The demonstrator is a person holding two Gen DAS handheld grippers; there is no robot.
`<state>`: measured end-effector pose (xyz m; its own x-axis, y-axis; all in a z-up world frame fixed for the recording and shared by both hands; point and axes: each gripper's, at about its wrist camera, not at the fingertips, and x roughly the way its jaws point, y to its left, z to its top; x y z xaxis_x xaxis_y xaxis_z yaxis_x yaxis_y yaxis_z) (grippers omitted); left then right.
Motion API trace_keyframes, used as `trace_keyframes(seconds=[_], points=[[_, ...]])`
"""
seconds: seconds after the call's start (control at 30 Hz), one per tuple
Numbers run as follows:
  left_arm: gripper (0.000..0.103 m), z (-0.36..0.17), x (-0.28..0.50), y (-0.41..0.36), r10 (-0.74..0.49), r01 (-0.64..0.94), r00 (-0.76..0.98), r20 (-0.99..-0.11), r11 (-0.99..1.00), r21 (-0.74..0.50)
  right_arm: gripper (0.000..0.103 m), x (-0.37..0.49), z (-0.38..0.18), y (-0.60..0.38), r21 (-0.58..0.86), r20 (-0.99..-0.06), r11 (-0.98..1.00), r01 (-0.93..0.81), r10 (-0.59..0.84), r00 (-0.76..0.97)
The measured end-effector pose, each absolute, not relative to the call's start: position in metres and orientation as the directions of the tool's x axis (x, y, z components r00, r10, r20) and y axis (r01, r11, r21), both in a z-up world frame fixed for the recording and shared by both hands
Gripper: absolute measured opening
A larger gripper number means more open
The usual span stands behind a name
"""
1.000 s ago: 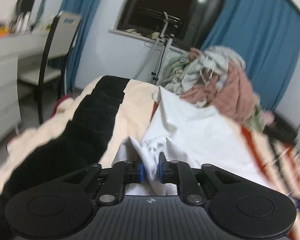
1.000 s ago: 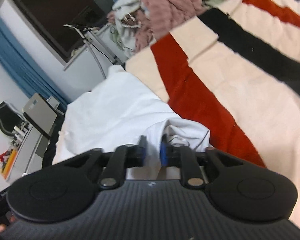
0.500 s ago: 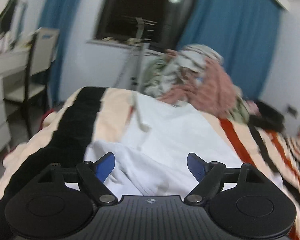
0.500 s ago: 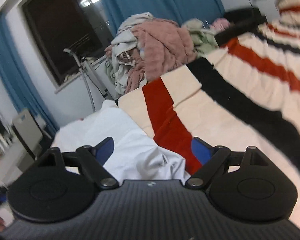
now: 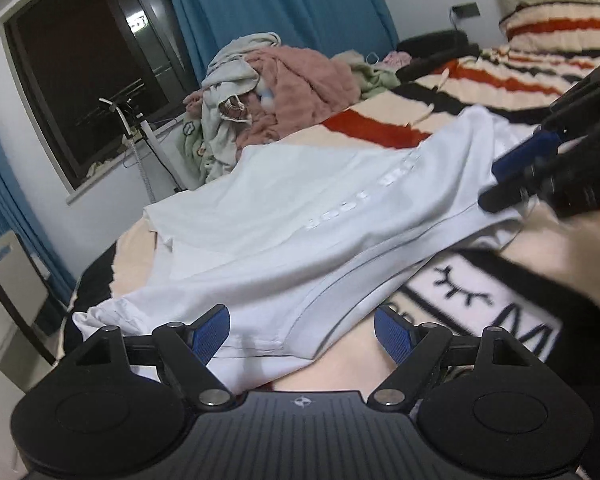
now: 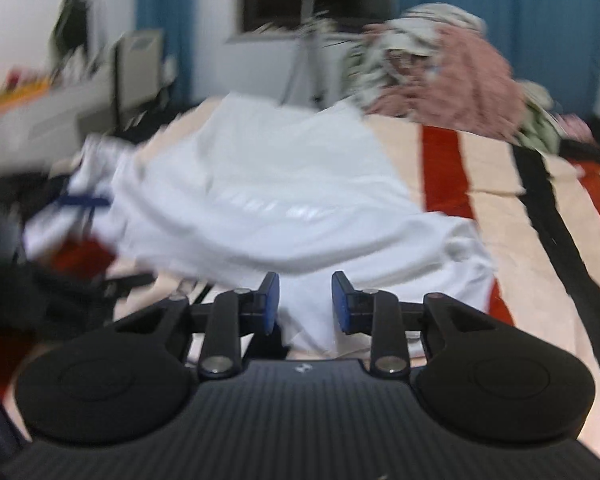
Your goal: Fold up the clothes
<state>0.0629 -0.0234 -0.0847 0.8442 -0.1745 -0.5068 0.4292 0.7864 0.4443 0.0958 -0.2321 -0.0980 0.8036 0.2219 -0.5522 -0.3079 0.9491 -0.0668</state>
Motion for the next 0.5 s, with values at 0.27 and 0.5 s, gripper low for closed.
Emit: trace_keyframes(seconds=[0.27, 0.5], points=[[0.081, -0.090, 0.061, -0.029, -0.162, 0.437, 0.850, -0.502, 0.748, 0.499, 0.031, 0.100, -0.129, -0.193, -0.382, -0.589, 0.851, -0.361, 0.077, 0.804], [0.081, -0.091, 0.056, -0.030, -0.190, 0.448, 0.857, -0.478, 0.733, 0.511, 0.008, 0.109, -0.120, -0.204, -0.280, -0.569, 0.910, -0.305, 0.098, 0.816]])
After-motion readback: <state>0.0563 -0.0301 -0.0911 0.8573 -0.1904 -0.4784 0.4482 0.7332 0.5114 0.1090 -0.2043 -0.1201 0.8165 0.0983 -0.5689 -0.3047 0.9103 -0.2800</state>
